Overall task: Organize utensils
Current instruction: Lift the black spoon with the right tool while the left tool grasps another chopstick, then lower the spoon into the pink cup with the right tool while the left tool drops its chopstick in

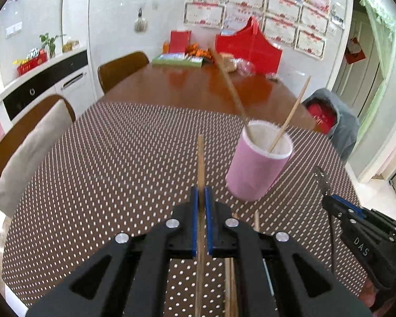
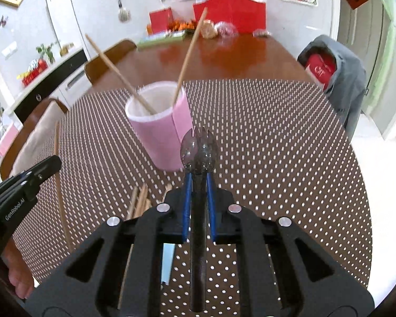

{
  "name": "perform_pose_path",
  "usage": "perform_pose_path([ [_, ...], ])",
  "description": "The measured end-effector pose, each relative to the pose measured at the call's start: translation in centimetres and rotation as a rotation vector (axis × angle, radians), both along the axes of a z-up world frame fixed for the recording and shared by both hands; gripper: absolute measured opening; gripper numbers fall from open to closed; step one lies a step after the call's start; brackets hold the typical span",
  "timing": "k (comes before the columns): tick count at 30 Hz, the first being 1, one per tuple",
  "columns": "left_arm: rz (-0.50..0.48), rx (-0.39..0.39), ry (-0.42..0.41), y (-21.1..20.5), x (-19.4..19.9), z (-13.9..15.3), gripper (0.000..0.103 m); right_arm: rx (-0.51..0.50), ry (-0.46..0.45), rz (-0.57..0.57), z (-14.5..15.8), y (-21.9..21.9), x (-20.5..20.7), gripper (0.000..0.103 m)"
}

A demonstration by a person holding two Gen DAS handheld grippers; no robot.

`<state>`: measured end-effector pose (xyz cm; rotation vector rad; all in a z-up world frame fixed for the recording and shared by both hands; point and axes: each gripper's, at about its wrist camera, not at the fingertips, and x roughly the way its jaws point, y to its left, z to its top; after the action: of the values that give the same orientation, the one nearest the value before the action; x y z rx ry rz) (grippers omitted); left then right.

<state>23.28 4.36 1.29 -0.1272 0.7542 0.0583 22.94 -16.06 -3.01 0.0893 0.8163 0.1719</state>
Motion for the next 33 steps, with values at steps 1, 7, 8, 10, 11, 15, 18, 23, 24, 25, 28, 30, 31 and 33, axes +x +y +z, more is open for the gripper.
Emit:
perform_pose_path([
  [1, -0.002, 0.001, -0.011, -0.1, -0.1, 0.4, 0.006, 0.005, -0.014, -0.002, 0.5, -0.1, 0.0, 0.012],
  [7, -0.022, 0.005, -0.089, -1.2, -0.7, 3.6, 0.006, 0.040, -0.091, -0.012, 3.0, 0.0, 0.0, 0.012],
  [8, -0.025, 0.006, -0.102, -1.4, -0.7, 4.2, 0.006, 0.044, -0.099, -0.019, 3.3, 0.2, 0.0, 0.012],
  [10, -0.033, 0.008, -0.123, -1.6, -0.7, 5.2, 0.006, 0.054, -0.116, -0.032, 3.9, 0.4, 0.0, 0.012],
  [11, -0.038, 0.012, -0.133, -1.7, -0.6, 5.5, 0.006, 0.062, -0.126, -0.034, 4.2, 0.4, 0.2, 0.012],
  [15, -0.055, 0.030, -0.176, -2.6, -0.5, 7.2, 0.006, 0.086, -0.162, -0.046, 5.2, 0.4, 0.7, 0.012],
  [18, -0.073, 0.034, -0.205, -3.1, -0.4, 8.3, 0.006, 0.088, -0.198, -0.057, 6.0, 0.4, 1.2, 0.012],
  [23, -0.091, 0.036, -0.260, -3.6, -0.3, 10.3, 0.006, 0.115, -0.240, -0.061, 6.7, 0.5, 2.6, 0.012],
  [24, -0.092, 0.037, -0.269, -3.6, -0.3, 10.6, 0.006, 0.120, -0.252, -0.064, 6.8, 0.5, 3.0, 0.012],
  [25, -0.093, 0.036, -0.276, -3.6, -0.2, 11.0, 0.006, 0.124, -0.265, -0.065, 6.8, 0.5, 3.2, 0.012],
  [28, -0.103, 0.027, -0.291, -3.6, 0.2, 11.9, 0.006, 0.144, -0.300, -0.065, 6.9, 0.4, 4.1, 0.012],
  [30, -0.110, 0.021, -0.303, -3.5, 0.3, 12.5, 0.006, 0.166, -0.330, -0.051, 6.8, 0.5, 4.5, 0.012],
  [31, -0.107, 0.019, -0.311, -3.4, 0.4, 12.8, 0.006, 0.176, -0.346, -0.044, 6.8, 0.5, 4.7, 0.012],
  [33, -0.103, 0.015, -0.329, -3.3, 0.6, 13.5, 0.005, 0.196, -0.380, -0.032, 6.9, 0.5, 5.2, 0.012],
])
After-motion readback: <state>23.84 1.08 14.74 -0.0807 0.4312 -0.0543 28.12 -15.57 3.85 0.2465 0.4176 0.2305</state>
